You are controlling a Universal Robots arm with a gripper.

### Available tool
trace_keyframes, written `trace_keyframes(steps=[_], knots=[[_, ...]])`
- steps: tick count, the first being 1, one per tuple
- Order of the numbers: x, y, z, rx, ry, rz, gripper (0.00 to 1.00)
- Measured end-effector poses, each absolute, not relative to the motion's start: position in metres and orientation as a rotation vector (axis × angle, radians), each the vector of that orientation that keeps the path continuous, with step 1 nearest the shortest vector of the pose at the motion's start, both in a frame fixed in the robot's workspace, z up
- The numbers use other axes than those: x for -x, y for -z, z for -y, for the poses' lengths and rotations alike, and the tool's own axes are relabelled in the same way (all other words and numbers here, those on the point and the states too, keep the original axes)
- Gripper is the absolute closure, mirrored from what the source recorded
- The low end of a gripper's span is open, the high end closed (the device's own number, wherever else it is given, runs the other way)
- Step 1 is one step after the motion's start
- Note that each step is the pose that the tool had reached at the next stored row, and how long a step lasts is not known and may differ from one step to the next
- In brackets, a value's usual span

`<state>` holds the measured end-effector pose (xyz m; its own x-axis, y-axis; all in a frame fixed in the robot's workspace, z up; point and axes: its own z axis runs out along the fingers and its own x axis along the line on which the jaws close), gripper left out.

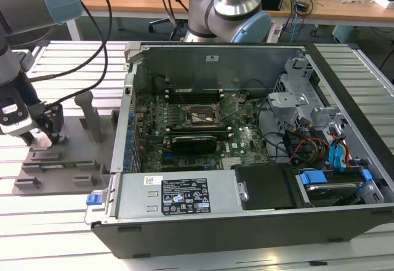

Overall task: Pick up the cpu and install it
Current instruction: 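Pick up the cpu and move it towards the insertion slot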

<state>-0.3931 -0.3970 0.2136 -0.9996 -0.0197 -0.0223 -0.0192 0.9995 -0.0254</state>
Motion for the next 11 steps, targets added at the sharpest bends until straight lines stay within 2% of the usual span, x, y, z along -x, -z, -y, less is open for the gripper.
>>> trace_keyframes(steps=[11], knots=[[0.393,-0.227,0.397,0.031,0.057,-3.118,0.45]])
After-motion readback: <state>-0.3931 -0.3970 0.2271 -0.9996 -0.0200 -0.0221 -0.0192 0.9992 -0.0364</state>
